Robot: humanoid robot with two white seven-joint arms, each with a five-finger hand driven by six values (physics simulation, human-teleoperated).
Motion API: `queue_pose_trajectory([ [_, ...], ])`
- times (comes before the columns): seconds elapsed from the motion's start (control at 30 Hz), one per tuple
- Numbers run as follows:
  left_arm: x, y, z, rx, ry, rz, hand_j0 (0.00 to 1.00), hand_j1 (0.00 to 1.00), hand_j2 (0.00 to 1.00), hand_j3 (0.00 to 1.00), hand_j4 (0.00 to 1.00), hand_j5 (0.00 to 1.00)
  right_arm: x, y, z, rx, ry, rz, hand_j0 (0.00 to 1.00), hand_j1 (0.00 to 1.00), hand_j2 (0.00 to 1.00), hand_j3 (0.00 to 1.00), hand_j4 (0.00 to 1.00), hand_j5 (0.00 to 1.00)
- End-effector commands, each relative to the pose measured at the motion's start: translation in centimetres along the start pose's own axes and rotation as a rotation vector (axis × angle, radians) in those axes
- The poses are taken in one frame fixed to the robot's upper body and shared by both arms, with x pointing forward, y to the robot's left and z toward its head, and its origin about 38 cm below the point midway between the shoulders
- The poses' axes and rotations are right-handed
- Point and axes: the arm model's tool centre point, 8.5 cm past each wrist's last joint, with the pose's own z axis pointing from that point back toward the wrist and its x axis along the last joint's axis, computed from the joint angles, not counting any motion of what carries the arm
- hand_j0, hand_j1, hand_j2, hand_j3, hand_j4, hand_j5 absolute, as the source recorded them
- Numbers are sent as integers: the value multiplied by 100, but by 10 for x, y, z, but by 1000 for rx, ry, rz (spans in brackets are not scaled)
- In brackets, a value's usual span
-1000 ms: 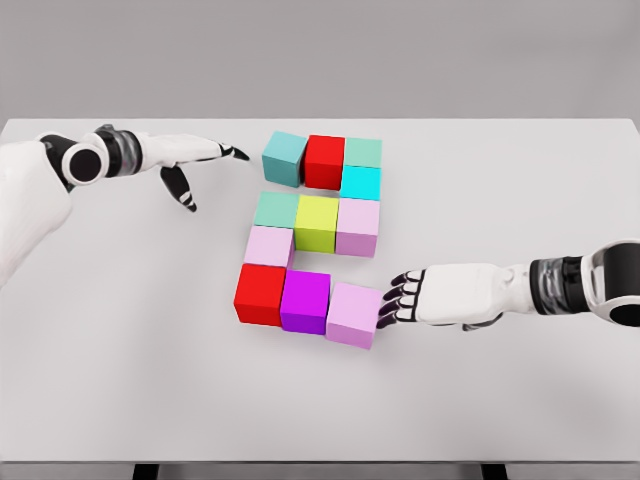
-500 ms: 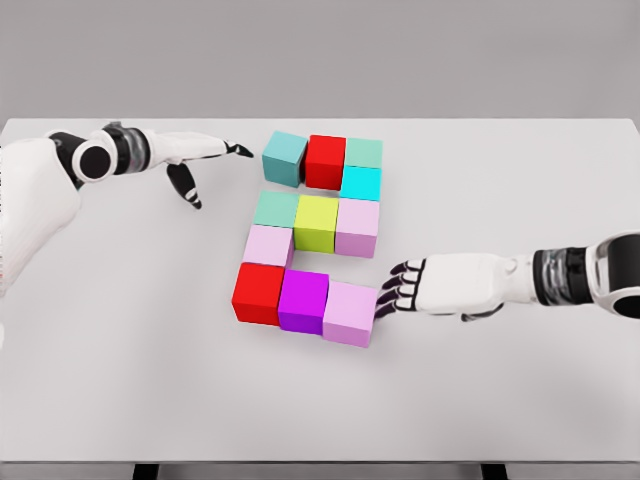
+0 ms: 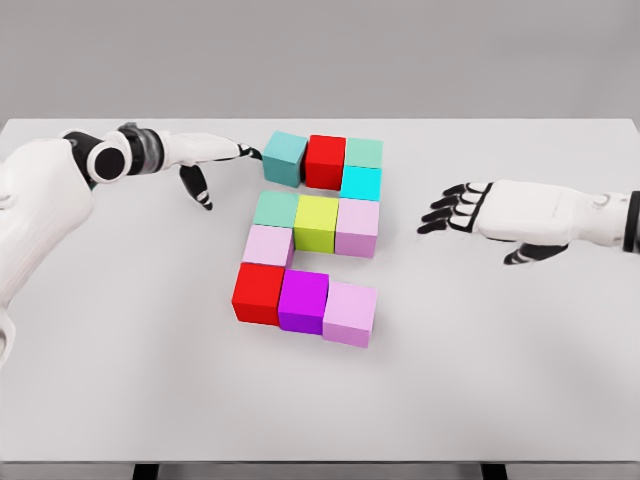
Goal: Assemble the squares on the desktop into the number 2
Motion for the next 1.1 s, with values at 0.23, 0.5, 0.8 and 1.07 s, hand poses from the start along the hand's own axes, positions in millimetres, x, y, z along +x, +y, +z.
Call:
queue_pose_trajectory([
  [0.23,12,4,-4,10,-33,-15,100,100,100,100,100,100,-2,-7,7,-33,2,-19,100,100,100,100,100,100],
  [0.5,12,5,-4,11,-36,-17,100,100,100,100,100,100,-2,-8,6,-35,2,-17,100,100,100,100,100,100],
  [0.8,-17,11,23,38,9,-6,100,100,100,100,100,100,-2,-9,7,-38,3,-17,100,100,100,100,100,100],
  [1.07,-65,-4,84,95,-40,43,100,100,100,100,100,100,11,21,-2,33,-22,-33,100,100,100,100,100,100],
])
